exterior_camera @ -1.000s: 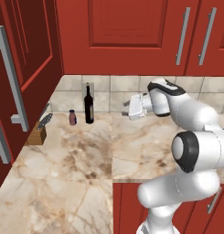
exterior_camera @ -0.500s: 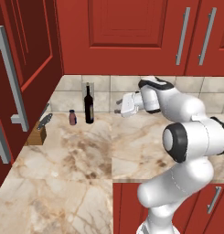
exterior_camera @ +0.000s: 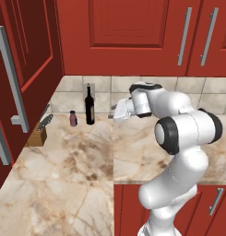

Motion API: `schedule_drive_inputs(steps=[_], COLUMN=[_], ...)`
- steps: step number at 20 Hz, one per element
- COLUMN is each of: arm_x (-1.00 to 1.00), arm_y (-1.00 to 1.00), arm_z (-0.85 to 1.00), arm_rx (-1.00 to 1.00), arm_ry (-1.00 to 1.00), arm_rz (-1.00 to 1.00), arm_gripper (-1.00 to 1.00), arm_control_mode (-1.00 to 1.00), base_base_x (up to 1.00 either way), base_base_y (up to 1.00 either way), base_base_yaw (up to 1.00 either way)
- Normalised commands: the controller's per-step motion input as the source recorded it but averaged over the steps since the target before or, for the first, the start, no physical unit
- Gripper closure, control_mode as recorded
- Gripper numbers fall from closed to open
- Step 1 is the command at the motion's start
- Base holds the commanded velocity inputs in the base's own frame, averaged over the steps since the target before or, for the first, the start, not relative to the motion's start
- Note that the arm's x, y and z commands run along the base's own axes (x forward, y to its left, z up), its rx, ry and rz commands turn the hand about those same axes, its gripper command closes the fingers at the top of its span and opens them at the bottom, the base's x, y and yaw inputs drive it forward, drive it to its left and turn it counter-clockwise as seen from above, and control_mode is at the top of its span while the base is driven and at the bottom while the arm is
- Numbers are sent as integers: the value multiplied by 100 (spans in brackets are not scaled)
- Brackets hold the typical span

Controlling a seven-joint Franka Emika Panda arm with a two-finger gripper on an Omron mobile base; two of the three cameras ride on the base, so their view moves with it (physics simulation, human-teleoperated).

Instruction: Place the drinks on the dining counter in a tight cluster.

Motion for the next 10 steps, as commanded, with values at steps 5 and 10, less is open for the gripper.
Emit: schedule_drive_inputs(steps=[5,10], arm_x=[36,29], arm_y=[-2,-3], arm_z=[-8,0], arm_rx=[0,0], arm_ry=[0,0], arm_rz=[0,0], arm_gripper=[-100,-100], arm_control_mode=[-100,-100], base_base_x=[0,0], base_base_y=[0,0], base_base_yaw=[0,0])
